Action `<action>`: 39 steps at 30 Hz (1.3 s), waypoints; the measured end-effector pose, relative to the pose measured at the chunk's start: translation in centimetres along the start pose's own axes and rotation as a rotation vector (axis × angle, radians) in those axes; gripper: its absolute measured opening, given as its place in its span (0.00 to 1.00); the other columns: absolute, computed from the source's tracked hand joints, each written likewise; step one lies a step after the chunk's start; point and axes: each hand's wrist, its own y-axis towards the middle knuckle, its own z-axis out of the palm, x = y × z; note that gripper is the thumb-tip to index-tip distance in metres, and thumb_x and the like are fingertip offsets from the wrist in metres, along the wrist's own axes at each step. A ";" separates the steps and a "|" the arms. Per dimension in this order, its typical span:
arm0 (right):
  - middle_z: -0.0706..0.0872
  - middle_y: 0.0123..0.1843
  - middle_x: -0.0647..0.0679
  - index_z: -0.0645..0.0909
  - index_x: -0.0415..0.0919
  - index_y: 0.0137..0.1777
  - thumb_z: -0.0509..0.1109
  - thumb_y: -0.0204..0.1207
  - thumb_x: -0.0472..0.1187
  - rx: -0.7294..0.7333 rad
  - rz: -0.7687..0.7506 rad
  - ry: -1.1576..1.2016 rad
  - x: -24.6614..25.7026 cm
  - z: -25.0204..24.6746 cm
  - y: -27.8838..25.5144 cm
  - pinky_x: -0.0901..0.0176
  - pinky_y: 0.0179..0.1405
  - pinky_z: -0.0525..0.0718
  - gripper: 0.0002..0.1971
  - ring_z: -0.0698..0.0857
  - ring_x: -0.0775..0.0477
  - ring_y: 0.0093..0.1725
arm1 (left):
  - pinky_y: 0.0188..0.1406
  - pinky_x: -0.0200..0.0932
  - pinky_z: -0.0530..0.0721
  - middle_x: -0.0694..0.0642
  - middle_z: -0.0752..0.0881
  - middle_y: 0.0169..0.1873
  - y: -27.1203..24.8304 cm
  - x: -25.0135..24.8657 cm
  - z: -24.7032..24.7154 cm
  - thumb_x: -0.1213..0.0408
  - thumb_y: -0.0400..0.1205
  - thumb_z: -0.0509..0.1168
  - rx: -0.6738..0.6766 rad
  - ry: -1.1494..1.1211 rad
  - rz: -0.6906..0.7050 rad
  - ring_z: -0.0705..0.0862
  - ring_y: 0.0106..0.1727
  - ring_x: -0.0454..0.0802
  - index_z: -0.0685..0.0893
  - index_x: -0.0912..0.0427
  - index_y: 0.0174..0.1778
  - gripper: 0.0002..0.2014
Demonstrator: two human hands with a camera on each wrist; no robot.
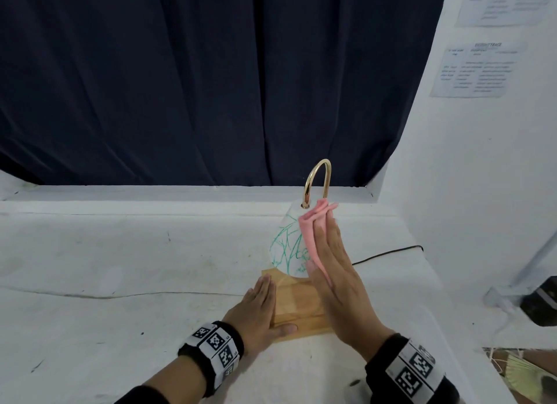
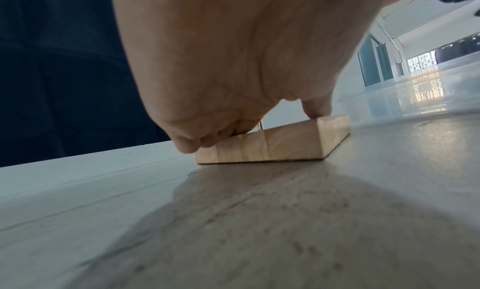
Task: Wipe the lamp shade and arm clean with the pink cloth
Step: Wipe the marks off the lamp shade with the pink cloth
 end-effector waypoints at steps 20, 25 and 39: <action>0.57 0.90 0.44 0.61 0.41 0.86 0.64 0.83 0.23 -0.322 -0.270 -0.260 -1.4 3.4 1.1 0.31 0.87 0.61 0.34 0.53 0.37 0.91 | 0.88 0.50 0.40 0.62 0.31 0.86 -0.1 0.0 -0.3 0.20 0.70 0.37 0.026 0.037 -0.004 0.31 0.87 0.52 0.33 0.68 0.86 0.61; 0.57 0.90 0.41 0.64 0.37 0.86 0.68 0.80 0.20 -0.212 -0.349 -0.392 -0.4 0.7 4.7 0.25 0.84 0.63 0.36 0.52 0.31 0.90 | 0.86 0.49 0.39 0.64 0.32 0.86 -0.2 -0.3 -0.6 0.26 0.78 0.45 0.020 0.042 -0.005 0.32 0.87 0.54 0.34 0.69 0.86 0.56; 0.65 0.88 0.43 0.65 0.38 0.86 0.56 0.79 0.27 0.158 -0.634 -0.750 -2.4 -3.0 0.7 0.36 0.88 0.58 0.33 0.60 0.37 0.89 | 0.88 0.49 0.41 0.62 0.32 0.87 0.3 0.4 0.3 0.18 0.64 0.34 -0.037 -0.016 0.041 0.33 0.88 0.52 0.34 0.67 0.86 0.65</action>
